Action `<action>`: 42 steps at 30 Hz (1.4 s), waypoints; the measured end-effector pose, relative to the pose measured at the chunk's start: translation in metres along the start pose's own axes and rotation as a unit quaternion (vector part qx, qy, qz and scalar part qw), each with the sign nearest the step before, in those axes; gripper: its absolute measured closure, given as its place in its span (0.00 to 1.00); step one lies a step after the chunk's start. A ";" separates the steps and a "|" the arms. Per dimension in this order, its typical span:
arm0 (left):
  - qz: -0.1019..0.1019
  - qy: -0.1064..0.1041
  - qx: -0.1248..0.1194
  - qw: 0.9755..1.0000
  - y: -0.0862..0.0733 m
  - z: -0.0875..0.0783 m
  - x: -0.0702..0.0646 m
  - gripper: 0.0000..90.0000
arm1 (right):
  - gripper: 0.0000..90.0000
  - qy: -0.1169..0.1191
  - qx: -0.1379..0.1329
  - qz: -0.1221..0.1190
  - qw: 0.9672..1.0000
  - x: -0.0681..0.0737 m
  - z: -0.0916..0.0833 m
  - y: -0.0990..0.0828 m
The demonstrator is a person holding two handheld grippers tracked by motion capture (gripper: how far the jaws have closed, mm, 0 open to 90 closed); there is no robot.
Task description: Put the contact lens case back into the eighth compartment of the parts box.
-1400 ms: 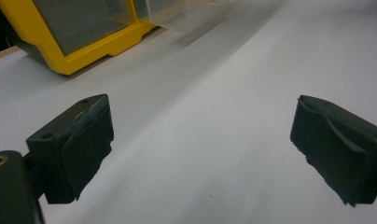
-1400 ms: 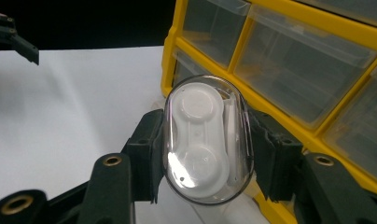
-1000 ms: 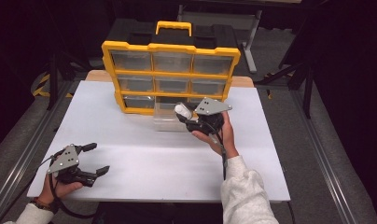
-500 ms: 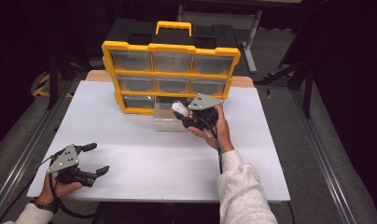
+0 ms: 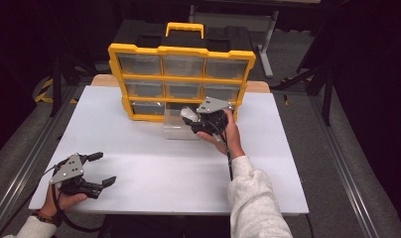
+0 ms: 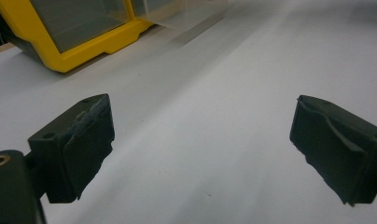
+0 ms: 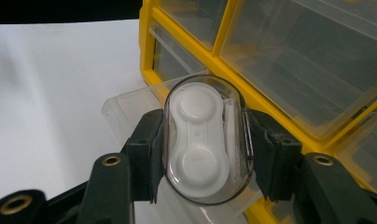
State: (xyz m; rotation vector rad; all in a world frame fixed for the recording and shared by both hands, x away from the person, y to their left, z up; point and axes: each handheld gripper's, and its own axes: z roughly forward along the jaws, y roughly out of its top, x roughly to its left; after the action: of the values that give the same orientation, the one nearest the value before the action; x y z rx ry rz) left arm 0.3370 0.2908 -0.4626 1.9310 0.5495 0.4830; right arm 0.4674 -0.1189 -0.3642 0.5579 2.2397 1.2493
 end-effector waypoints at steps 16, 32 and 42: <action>-0.001 -0.002 0.000 1.000 0.000 0.000 0.000 0.08 | 0.55 0.003 0.020 0.007 1.000 -0.002 0.015 -0.005; 0.000 -0.002 0.000 1.000 -0.001 -0.001 0.001 0.09 | 0.55 -0.002 0.027 0.010 1.000 -0.004 0.020 -0.008; 0.001 -0.004 0.003 1.000 -0.001 0.000 0.001 0.08 | 0.55 0.002 0.032 0.014 0.999 -0.003 0.023 -0.010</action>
State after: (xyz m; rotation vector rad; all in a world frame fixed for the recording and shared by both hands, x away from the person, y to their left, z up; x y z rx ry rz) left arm 0.3376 0.2916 -0.4634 1.9387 0.5446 0.4739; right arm 0.4831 -0.1103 -0.3825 0.6117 2.2895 1.1973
